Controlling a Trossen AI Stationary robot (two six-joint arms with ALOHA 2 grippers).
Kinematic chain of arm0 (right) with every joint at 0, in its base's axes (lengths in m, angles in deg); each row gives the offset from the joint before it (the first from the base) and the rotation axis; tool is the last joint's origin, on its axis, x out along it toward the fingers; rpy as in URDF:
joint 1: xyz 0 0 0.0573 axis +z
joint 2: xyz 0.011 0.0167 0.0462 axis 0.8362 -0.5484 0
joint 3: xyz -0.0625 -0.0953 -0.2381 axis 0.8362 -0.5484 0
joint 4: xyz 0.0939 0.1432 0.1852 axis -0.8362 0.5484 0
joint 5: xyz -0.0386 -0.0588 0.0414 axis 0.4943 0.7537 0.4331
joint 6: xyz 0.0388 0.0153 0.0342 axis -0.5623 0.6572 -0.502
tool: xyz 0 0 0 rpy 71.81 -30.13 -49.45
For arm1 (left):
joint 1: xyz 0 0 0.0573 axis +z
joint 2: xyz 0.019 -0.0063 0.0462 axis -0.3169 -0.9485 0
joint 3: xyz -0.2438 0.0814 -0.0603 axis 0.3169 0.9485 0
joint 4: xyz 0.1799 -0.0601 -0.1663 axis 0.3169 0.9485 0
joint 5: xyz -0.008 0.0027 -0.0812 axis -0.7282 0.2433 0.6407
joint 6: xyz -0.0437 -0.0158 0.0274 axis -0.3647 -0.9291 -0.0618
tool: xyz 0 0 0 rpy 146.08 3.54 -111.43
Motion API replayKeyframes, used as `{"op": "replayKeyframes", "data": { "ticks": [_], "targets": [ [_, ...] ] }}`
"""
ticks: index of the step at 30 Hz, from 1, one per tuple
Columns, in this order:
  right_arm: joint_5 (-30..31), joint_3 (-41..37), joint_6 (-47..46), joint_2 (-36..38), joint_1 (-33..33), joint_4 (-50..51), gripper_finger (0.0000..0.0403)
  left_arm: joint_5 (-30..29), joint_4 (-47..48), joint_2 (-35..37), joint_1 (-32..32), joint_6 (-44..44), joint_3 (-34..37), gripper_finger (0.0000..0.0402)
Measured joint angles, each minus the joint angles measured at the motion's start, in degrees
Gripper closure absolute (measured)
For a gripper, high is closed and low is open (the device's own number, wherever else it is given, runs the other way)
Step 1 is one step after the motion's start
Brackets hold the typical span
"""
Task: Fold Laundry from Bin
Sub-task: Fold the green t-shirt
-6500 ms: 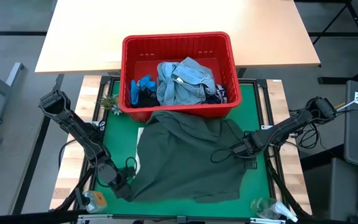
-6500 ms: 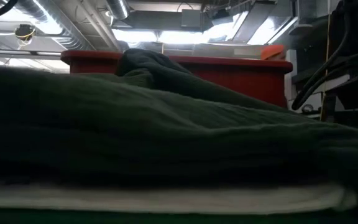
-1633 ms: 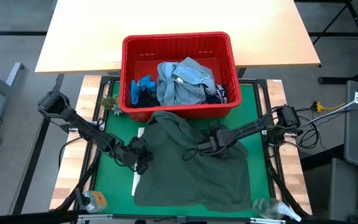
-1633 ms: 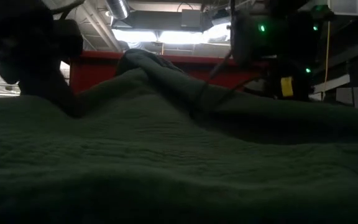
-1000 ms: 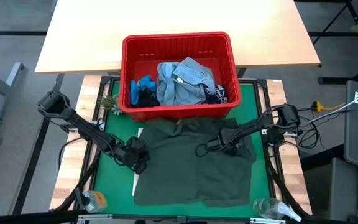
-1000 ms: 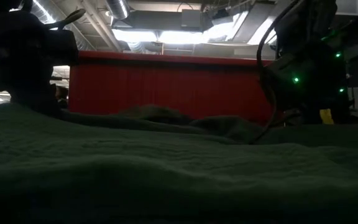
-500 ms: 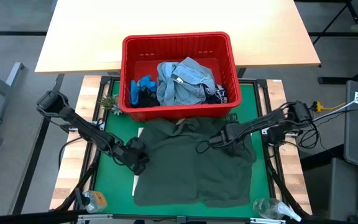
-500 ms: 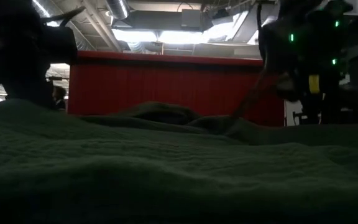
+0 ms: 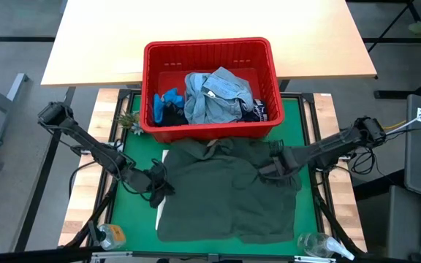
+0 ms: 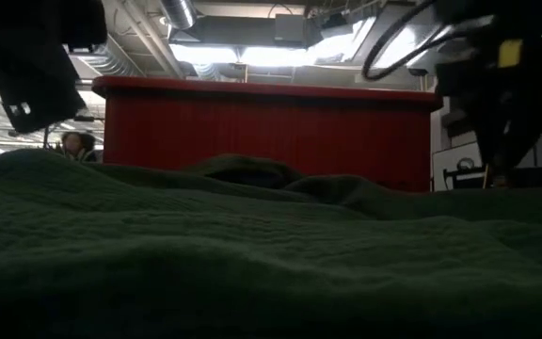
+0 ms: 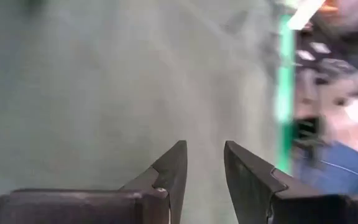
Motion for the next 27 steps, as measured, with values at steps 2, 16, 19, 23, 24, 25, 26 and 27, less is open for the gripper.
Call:
{"op": "replayKeyframes", "data": {
  "ticks": [2, 16, 19, 23, 24, 25, 26, 27],
  "targets": [
    [-1.2, 0.0, -1.3, 0.0, 3.1, -1.6, 0.0265, 1.6, -3.5, -0.7, -1.6, 0.2, 0.0, 0.03],
    [-6.2, 0.0, -3.3, 0.1, 18.5, -19.8, 0.0265, -3.9, -26.9, -10.7, -8.2, 0.3, -0.1, 0.0231],
    [-8.8, 0.0, -5.6, 0.1, 20.9, -25.1, 0.0265, -3.7, -30.5, -13.5, -8.2, 2.0, -0.1, 0.0214],
    [-12.5, 0.0, -9.7, 0.1, 24.1, -30.0, 0.0265, -3.6, -31.2, -15.5, -8.2, 4.6, -0.1, 0.021],
    [-13.7, 0.0, -10.6, 0.1, 24.8, -30.7, 0.0265, -3.6, -31.2, -15.7, -8.2, 4.7, -0.1, 0.0211],
    [-14.6, 0.0, -11.8, 0.1, 25.7, -31.2, 0.0265, -3.6, -31.2, -16.0, -8.2, 4.7, -0.1, 0.0212],
    [-15.2, 0.0, -13.0, 0.1, 26.6, -31.6, 0.0265, -3.6, -31.1, -16.1, -8.2, 4.7, -0.1, 0.0214],
    [-15.3, 0.0, -14.2, 0.1, 27.5, -31.7, 0.0265, -3.6, -31.1, -16.2, -8.2, 4.7, -0.1, 0.0215]
  ]
}}
